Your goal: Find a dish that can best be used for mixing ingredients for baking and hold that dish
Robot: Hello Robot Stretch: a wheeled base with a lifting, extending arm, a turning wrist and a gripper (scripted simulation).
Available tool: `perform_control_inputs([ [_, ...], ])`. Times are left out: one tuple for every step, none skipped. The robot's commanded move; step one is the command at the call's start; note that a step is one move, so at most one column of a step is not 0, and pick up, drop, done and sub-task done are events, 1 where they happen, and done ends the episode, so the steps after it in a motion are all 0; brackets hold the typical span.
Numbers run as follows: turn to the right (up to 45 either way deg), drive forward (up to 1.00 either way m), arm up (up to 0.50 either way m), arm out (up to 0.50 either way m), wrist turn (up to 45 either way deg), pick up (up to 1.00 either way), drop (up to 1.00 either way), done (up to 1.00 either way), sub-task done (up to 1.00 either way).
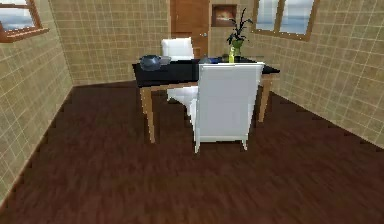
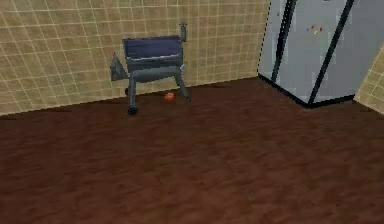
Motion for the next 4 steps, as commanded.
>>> perform_control_inputs([
  [0.0,0.75,0.00,0.00,0.0,0.00,0.00,0.00,0.00],
  [-45.0,0.00,0.00,0.00,0.0,0.00,0.00,0.00,0.00],
  [0.0,1.00,0.00,0.00,0.0,0.00,0.00,0.00,0.00],
  [-9.0,0.00,0.00,0.00,0.0,0.00,0.00,0.00,0.00],
])
